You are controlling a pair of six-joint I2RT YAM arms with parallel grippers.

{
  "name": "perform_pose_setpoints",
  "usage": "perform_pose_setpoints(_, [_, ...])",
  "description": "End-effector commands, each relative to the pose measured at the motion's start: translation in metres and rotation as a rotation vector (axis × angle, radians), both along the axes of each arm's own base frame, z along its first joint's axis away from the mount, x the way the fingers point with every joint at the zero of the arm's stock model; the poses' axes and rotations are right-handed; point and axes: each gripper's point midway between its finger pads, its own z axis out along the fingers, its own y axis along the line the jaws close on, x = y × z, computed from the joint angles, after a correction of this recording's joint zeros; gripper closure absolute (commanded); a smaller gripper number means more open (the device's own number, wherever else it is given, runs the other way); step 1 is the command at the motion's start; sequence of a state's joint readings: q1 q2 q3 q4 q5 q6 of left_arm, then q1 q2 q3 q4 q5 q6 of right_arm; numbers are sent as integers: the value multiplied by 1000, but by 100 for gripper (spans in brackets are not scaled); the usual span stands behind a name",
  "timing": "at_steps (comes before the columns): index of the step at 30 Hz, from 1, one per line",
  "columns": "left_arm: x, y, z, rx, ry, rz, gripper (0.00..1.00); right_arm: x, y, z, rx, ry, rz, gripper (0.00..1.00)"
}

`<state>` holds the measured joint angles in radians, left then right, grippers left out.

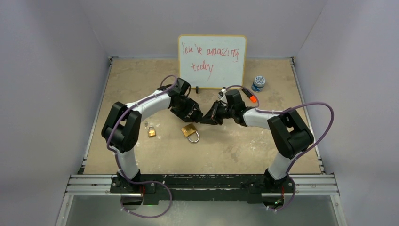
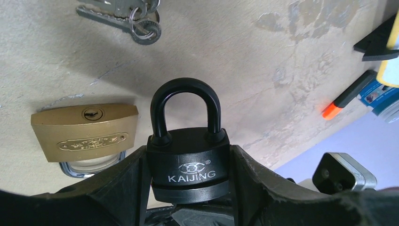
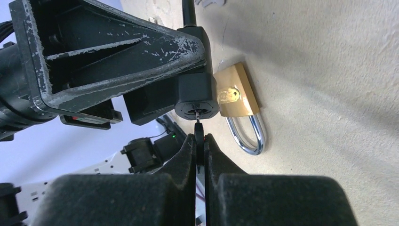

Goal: Unlock with the key

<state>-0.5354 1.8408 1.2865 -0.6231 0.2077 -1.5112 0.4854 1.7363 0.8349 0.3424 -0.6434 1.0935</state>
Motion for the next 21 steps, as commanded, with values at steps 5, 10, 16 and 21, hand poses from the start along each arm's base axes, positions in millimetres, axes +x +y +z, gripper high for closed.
perform_pose_setpoints(5, [-27,-37,81,-219,-68,-124,99,64,-13,-3,-230,-257,-89,100])
perform_pose_setpoints(10, [-28,-38,94,-254,-100,-121,99,78,-18,7,-279,-458,-37,100])
perform_pose_setpoints(16, [-28,-34,102,-250,-132,-104,99,72,1,38,-69,-362,-67,100])
perform_pose_setpoints(21, [-29,-30,101,-242,-146,-83,99,69,19,67,173,-184,-156,100])
